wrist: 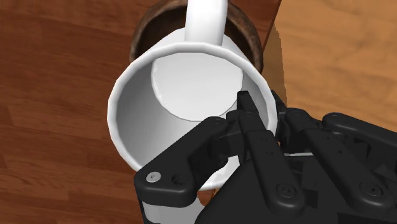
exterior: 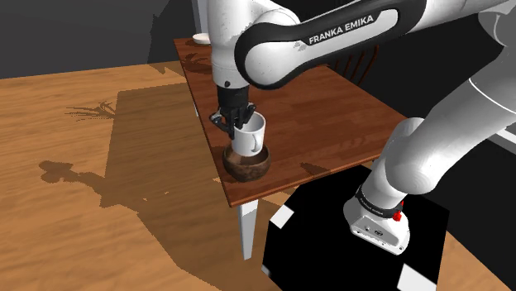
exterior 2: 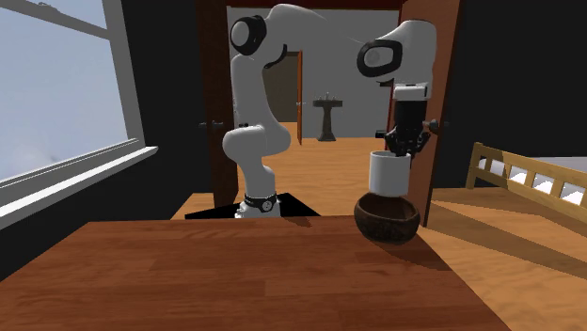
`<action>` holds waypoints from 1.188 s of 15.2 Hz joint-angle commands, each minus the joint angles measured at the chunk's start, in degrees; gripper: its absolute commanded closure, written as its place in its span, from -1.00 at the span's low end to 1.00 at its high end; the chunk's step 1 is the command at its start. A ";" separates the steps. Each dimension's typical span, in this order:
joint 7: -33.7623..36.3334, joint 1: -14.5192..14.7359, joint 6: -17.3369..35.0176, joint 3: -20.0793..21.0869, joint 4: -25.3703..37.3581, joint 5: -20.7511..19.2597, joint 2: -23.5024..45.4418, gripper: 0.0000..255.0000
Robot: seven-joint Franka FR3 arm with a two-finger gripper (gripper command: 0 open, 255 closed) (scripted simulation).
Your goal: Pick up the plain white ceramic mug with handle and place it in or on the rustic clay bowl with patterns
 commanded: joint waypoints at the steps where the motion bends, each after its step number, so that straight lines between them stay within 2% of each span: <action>1: 0.08 -0.04 1.63 0.12 -1.10 -0.13 0.50 1.00; 3: 0.29 -0.05 3.66 0.34 -2.54 -0.27 1.12 1.00; 11: 0.29 -0.05 3.66 0.34 -2.54 -0.27 1.12 1.00; 12: 0.29 -0.05 3.65 0.34 -2.54 -0.27 1.12 -1.00; 17: 0.29 -0.05 3.65 0.34 -2.53 -0.27 1.12 -1.00; 18: 0.12 -0.01 1.66 0.15 -1.21 -0.09 0.43 -1.00</action>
